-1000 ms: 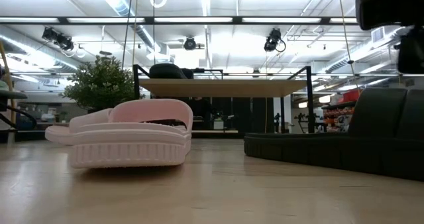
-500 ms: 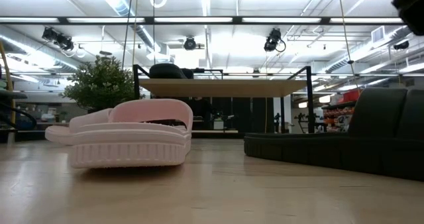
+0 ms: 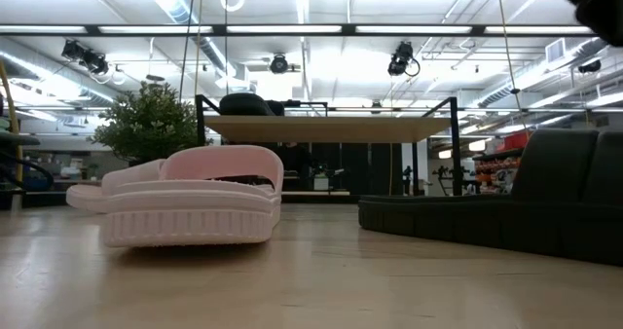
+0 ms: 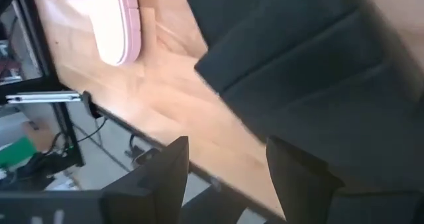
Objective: Pick and place slides into the shelf
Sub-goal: Put the black slide on the shelf
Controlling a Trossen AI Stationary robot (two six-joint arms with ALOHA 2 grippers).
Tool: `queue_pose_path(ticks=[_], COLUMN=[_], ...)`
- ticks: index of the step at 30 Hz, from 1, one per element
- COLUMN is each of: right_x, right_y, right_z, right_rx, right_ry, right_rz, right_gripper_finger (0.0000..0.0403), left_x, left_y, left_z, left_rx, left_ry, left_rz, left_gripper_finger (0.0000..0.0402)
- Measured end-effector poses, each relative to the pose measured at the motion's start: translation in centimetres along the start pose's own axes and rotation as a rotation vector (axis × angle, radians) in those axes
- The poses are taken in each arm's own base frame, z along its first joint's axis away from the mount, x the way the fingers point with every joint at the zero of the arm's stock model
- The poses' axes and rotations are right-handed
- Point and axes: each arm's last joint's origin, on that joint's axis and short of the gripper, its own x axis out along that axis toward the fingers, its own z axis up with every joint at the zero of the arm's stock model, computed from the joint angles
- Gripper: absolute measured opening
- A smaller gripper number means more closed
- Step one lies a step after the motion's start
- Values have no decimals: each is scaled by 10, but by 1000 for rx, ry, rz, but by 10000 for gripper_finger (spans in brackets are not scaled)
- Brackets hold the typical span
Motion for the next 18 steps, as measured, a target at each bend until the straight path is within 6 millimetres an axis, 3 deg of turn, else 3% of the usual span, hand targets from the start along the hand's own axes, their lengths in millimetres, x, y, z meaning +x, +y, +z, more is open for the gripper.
queue_pose_path(ticks=[5,11,18], right_x=[-15,-23,-16], right_y=[25,51,47], right_z=[31,80,122], right_rx=[-235,-605,-905], right_ry=[-8,172,432], right_rz=[64,85,33], right_gripper_finger=[208,208,208], left_x=[1,1,0], left_y=[7,10,7], left_z=[3,5,5], left_rx=[1,-2,-8], left_ry=[30,39,47], left_rz=[-61,-79,-109], left_gripper_finger=[141,143,148])
